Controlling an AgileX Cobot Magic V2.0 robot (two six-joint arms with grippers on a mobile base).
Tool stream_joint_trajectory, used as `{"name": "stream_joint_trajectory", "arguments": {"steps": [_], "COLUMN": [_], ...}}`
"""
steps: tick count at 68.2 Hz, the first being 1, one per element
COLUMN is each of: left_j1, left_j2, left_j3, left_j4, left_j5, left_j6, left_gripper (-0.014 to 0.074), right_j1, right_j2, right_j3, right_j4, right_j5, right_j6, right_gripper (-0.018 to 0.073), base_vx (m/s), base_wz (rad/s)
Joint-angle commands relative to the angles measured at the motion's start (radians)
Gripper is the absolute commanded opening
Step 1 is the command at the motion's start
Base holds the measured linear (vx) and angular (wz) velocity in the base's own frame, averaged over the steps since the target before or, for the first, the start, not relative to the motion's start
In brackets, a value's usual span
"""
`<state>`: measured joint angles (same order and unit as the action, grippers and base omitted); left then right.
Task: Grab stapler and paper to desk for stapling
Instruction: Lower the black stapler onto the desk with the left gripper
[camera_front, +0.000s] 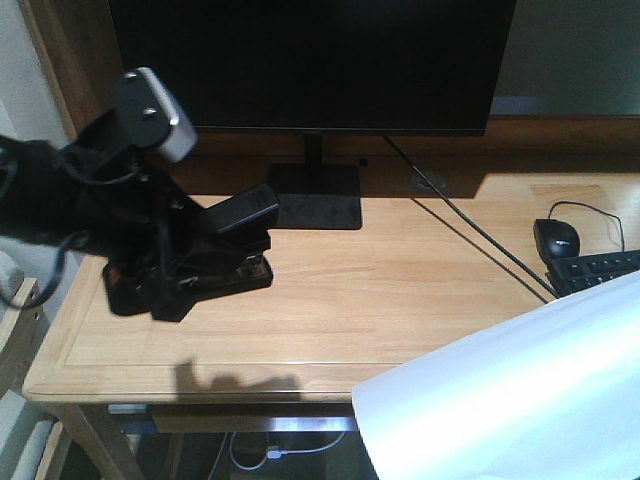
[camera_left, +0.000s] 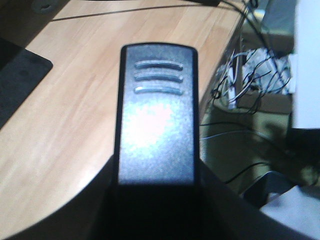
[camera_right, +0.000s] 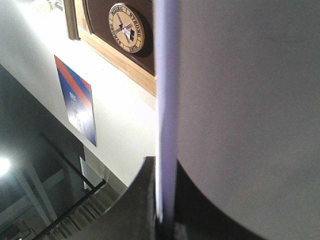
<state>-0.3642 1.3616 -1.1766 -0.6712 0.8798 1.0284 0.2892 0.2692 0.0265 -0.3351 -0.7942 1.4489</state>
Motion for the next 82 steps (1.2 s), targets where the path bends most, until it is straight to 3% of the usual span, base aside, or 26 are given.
{"name": "stream_joint_trajectory", "arguments": {"steps": [1, 19, 33, 37, 47, 55, 71, 82], "left_j1": [0.011, 0.113, 0.232, 0.265, 0.309, 0.317, 0.317, 0.316], "left_j2": [0.037, 0.226, 0.379, 0.434, 0.57, 0.669, 0.838, 0.91], "left_j3": [-0.079, -0.127, -0.13, -0.152, -0.303, -0.446, -0.692, -0.776], "left_j4": [-0.071, -0.294, -0.605, -0.657, -0.662, -0.621, -0.466, -0.435], "left_j5": [-0.086, -0.027, -0.022, 0.023, 0.185, 0.287, 0.351, 0.325], "left_j6": [0.096, 0.4, 0.629, 0.683, 0.69, 0.694, 0.702, 0.708], "left_gripper": [-0.0006, -0.0006, -0.0006, -0.0006, -0.0006, -0.0006, -0.0006, -0.0006], "right_j1": [0.001, 0.001, 0.001, 0.001, 0.001, 0.001, 0.001, 0.001], "right_j2": [0.008, 0.008, 0.008, 0.008, 0.008, 0.008, 0.008, 0.008], "right_j3": [0.005, 0.005, 0.005, 0.005, 0.005, 0.005, 0.005, 0.005], "right_j4": [0.004, 0.004, 0.004, 0.004, 0.004, 0.004, 0.004, 0.004], "right_j5": [-0.057, -0.057, -0.057, -0.057, -0.057, -0.057, -0.057, -0.057], "right_j6": [-0.011, -0.011, -0.011, -0.011, -0.011, -0.011, -0.011, -0.011], "right_gripper": [-0.0003, -0.0003, -0.0003, -0.0003, -0.0003, -0.0003, -0.0003, -0.0003], "base_vx": [0.0, 0.0, 0.0, 0.0, 0.0, 0.0, 0.0, 0.0], "base_wz": [0.0, 0.0, 0.0, 0.0, 0.0, 0.0, 0.0, 0.0]}}
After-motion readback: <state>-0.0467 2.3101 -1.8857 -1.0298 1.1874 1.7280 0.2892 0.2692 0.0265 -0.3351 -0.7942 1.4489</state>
